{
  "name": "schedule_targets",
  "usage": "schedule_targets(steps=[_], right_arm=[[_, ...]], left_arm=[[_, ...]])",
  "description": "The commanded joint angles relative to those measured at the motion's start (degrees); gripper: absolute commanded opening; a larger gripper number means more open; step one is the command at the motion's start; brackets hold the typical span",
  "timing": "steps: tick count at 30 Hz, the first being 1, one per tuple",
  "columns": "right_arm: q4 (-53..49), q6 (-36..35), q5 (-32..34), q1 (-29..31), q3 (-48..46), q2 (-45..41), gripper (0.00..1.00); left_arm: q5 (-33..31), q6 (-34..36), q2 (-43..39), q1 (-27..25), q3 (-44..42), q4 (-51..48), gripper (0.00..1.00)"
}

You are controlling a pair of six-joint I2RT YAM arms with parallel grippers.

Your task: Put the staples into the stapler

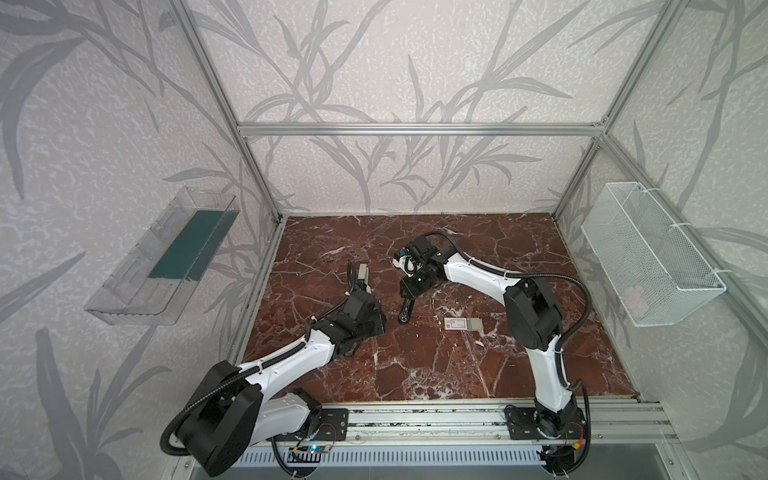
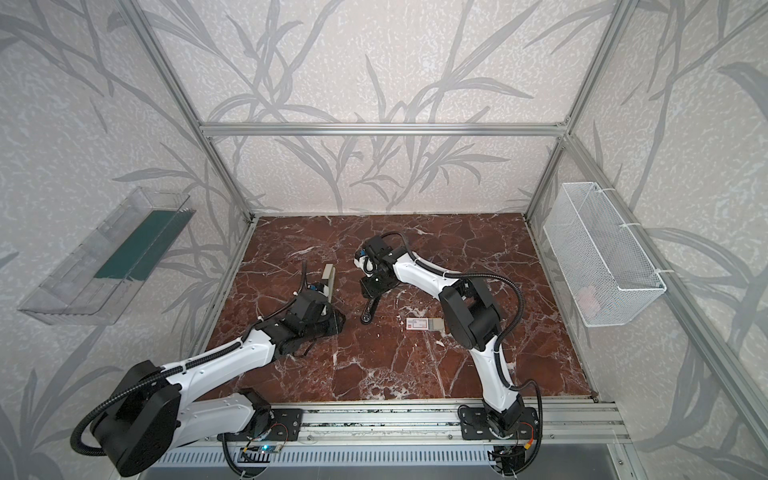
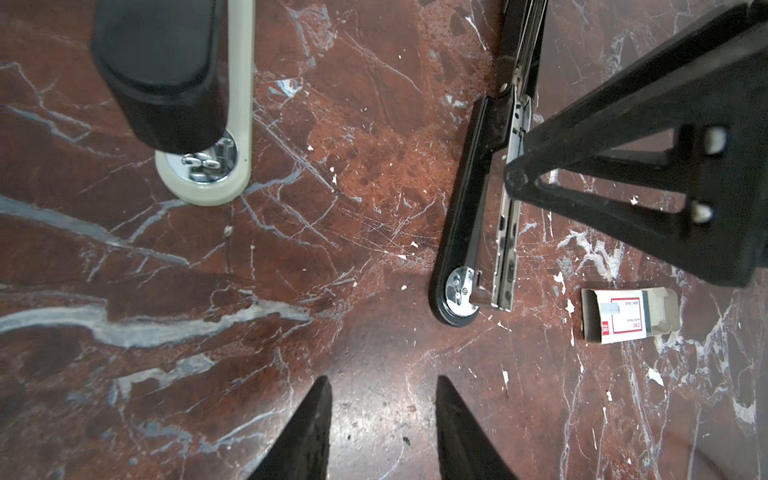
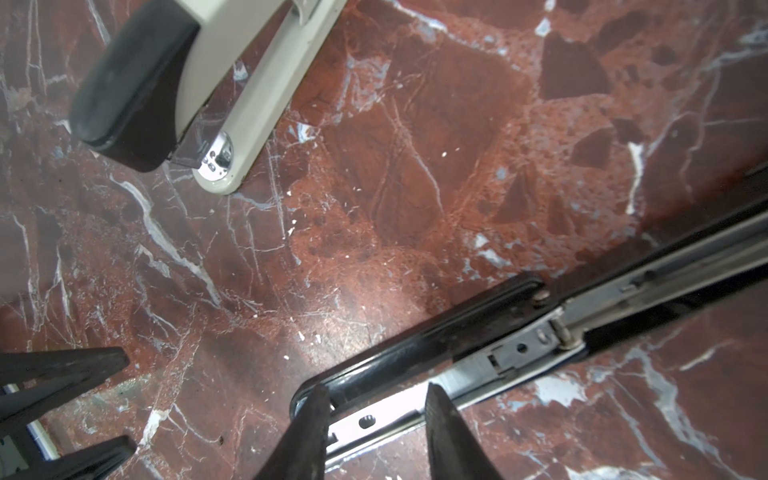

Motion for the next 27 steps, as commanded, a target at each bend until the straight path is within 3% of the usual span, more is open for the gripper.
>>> schedule_targets(steps=[1, 8, 27], right_arm=[[-3.6, -1.2, 1.3, 0.0, 1.7, 2.0, 0.40], [-3.2, -1.2, 3.7, 0.0, 0.9, 0.7, 0.39], [-6.8, -1.3, 1.7, 3.9, 0.4, 2.1, 0.39]], left_arm=[[0.0, -0.7, -1.3, 0.4, -0.6, 0.8, 0.42], [0.1, -0.9, -1.6, 0.6, -1.2, 1.2, 0.42], [0.6, -1.2, -0.8, 1.0, -1.3, 2.4, 0.42]])
